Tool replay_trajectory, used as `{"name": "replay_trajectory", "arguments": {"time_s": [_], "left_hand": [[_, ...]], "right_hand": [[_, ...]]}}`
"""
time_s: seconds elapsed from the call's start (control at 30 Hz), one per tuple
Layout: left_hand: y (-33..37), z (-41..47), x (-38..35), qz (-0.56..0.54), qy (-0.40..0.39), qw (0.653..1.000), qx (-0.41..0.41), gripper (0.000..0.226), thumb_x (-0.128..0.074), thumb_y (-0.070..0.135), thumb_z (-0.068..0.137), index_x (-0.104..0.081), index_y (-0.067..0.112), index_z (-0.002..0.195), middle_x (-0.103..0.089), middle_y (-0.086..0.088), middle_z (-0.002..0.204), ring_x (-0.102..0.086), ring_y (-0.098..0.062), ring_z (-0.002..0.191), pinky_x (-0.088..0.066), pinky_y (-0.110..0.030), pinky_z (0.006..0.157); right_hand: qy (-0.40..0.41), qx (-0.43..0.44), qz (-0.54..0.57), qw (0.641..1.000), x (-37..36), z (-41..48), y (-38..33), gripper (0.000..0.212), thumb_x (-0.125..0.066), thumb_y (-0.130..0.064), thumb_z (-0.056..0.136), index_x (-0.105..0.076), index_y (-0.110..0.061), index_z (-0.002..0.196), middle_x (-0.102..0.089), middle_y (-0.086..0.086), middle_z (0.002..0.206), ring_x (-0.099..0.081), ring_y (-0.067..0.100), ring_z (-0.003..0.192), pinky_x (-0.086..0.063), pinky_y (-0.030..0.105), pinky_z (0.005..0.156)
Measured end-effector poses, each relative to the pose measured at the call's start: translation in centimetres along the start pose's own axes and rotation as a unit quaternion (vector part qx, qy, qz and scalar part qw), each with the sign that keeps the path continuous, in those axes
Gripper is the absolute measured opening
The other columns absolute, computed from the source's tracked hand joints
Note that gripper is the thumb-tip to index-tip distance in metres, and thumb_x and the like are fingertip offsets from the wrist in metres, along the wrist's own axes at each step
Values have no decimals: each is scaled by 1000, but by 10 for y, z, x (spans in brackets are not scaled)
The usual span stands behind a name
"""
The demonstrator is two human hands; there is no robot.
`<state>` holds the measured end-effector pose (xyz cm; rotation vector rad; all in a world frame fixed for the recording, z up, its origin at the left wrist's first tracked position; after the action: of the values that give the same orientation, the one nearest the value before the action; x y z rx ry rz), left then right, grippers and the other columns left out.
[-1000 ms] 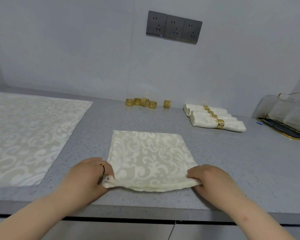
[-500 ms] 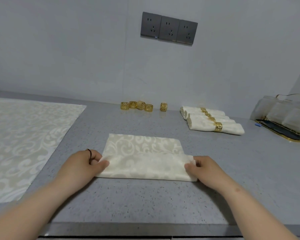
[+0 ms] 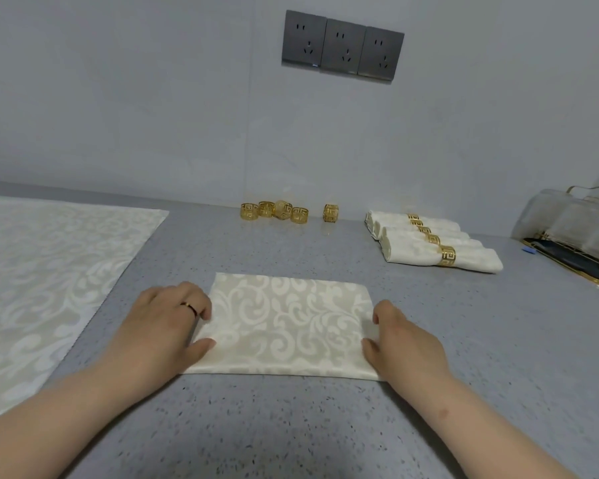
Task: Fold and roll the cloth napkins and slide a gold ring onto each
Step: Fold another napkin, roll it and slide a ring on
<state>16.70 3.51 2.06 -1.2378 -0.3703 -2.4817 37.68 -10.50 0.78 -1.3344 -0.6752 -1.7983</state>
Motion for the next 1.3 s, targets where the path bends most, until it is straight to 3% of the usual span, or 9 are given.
{"name": "replay_trajectory", "arguments": {"time_s": [0.1,0.2,0.37,0.5,0.7,0.83,0.97,1.1,1.3], "left_hand": [[9,-1,-12,-17,-22,992,-124,13,-46,30,70,-56,29,78,-59,16,84,-46,-7,84,-30,-17,78],[10,-4,-19,-20,-33,987,-154,38,-40,32,86,-70,25,64,-68,17,69,-49,-4,87,-31,-12,80],[-4,-8,-21,-74,-89,990,-80,70,-14,65,90,-74,30,79,-69,23,84,-55,6,91,-41,-7,73],[-22,-18,-29,-101,-172,978,54,102,-6,102,29,-41,56,113,-27,45,113,-30,22,108,-18,12,79],[-20,-10,-27,-121,-172,976,62,60,-27,57,47,-51,57,102,-44,43,99,-47,16,104,-28,8,73],[-40,11,-28,-266,-186,930,171,13,-58,45,63,-67,37,60,-67,10,65,-57,4,59,-39,-8,56],[-59,20,-36,-293,-140,915,241,50,-69,29,81,-46,20,37,-41,6,42,-36,-5,40,-26,-15,46],[-60,16,-43,-325,-78,904,266,28,-68,43,72,-67,15,69,-58,6,55,-53,-8,54,-35,-14,56],[-62,14,-44,-272,-67,913,296,31,-62,22,85,-48,26,113,-48,9,42,-50,-3,47,-34,-21,55]], "right_hand": [[136,109,-38,984,13,0,-13,34,-81,-13,43,-59,-12,69,-58,1,71,-53,15,54,-24,13,43],[125,229,37,965,4,-5,-20,14,-50,-17,68,-57,-16,56,-57,-4,61,-49,10,54,-31,15,46],[26,235,157,959,-10,-7,-2,41,-41,-50,79,-69,-21,85,-63,-19,84,-50,-3,81,-46,9,67],[-119,145,203,961,-22,-16,17,104,-18,-95,47,-52,-34,123,-32,-37,120,-31,-16,115,-15,-11,87],[-118,143,174,967,-12,-15,10,34,-55,-24,85,-57,-27,119,-51,-22,123,-48,-1,115,-33,6,94],[-137,60,238,960,-5,8,11,21,-51,-14,87,-58,-27,72,-59,-8,71,-50,2,64,-36,13,59],[-164,-25,342,925,-13,28,22,21,-50,-11,88,-53,-15,68,-46,-4,64,-39,5,56,-31,9,48],[-129,-99,407,899,-25,35,26,6,-52,-16,89,-58,-18,87,-57,-2,80,-50,10,71,-38,18,60],[-72,-87,260,959,-27,33,19,33,-52,-31,89,-41,-26,120,-51,-6,82,-49,9,73,-39,23,64]]}}
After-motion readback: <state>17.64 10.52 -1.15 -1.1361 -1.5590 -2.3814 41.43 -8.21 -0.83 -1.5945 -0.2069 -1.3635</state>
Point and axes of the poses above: each hand's wrist, its own z-axis towards the middle knuckle, its own x-axis out of the back of the hand, y = z × x, the point moved 8 cm from there along z, towards the middle knuckle
